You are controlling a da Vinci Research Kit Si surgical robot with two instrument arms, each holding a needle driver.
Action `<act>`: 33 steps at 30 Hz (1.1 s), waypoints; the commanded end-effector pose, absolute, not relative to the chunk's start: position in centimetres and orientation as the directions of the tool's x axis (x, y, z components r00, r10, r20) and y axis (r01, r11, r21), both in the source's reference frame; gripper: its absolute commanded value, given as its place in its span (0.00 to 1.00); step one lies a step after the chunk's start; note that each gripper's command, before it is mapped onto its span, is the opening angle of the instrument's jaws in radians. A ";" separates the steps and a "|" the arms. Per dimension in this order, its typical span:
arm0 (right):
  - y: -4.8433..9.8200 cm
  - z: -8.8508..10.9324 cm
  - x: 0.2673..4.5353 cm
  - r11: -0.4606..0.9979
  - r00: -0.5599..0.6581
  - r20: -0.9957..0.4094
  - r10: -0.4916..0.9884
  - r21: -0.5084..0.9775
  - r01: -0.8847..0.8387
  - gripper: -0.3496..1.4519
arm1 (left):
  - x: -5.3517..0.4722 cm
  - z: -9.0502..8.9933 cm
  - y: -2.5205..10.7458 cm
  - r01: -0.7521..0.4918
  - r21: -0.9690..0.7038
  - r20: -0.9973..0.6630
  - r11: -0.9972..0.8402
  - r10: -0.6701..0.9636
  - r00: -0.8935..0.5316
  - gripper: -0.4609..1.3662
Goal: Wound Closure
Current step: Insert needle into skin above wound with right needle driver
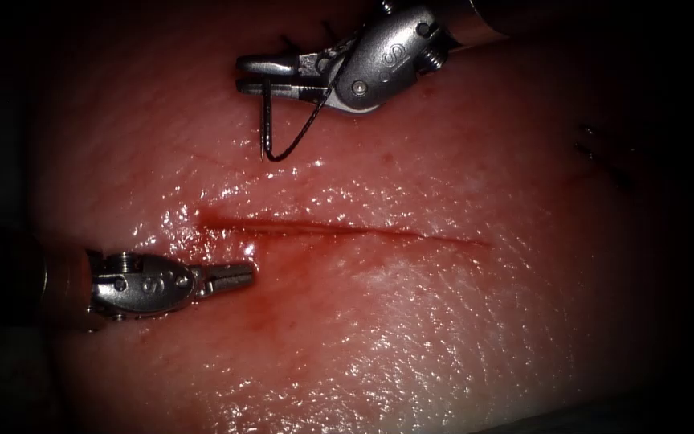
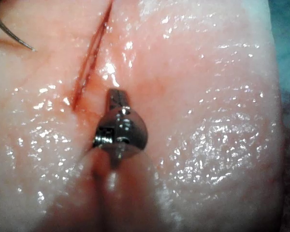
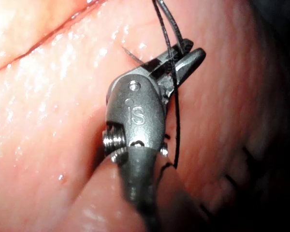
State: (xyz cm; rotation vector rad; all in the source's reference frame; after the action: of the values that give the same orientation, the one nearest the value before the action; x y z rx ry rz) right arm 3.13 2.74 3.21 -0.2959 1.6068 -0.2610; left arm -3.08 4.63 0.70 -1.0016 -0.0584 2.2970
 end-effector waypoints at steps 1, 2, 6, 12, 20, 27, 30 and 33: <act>2.7 3.2 3.13 0.938 -0.050 -0.937 -0.345 -0.344 -0.038 0.00 | -3.08 0.7 4.6 -0.524 -0.279 -0.647 -0.805 0.560 -0.517 0.06; 2.7 3.2 3.14 0.938 -0.052 -0.937 -0.345 -0.343 -0.038 0.00 | -3.08 0.7 4.6 -0.524 -0.279 -0.647 -0.805 0.560 -0.517 0.06; 2.7 3.2 3.15 0.939 -0.053 -0.938 -0.344 -0.342 -0.038 0.00 | -3.08 0.7 4.6 -0.524 -0.279 -0.647 -0.805 0.561 -0.517 0.06; 2.7 3.2 3.18 0.934 -0.052 -0.933 -0.356 -0.354 -0.039 0.00 | -3.08 0.7 4.6 -0.524 -0.279 -0.647 -0.805 0.561 -0.517 0.06; 2.6 3.2 3.18 0.931 -0.048 -0.930 -0.365 -0.363 -0.038 0.00 | -3.08 0.7 4.6 -0.524 -0.280 -0.647 -0.805 0.561 -0.517 0.06; 2.6 3.3 3.18 0.922 -0.052 -0.920 -0.388 -0.386 -0.035 0.00 | -3.08 0.7 4.6 -0.525 -0.279 -0.646 -0.804 0.562 -0.517 0.06; 2.5 3.3 3.17 0.915 -0.058 -0.913 -0.403 -0.402 -0.032 0.00 | -3.08 0.7 4.6 -0.523 -0.281 -0.647 -0.805 0.561 -0.516 0.06; 2.5 3.3 3.16 0.907 -0.066 -0.905 -0.420 -0.418 -0.044 0.00 | -3.08 0.7 4.6 -0.525 -0.281 -0.650 -0.803 0.562 -0.511 0.06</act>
State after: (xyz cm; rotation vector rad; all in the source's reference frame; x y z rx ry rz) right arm 3.16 2.47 3.28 -0.3619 1.6174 -0.3275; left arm -3.09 4.64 0.70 -1.0078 -0.0602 2.2922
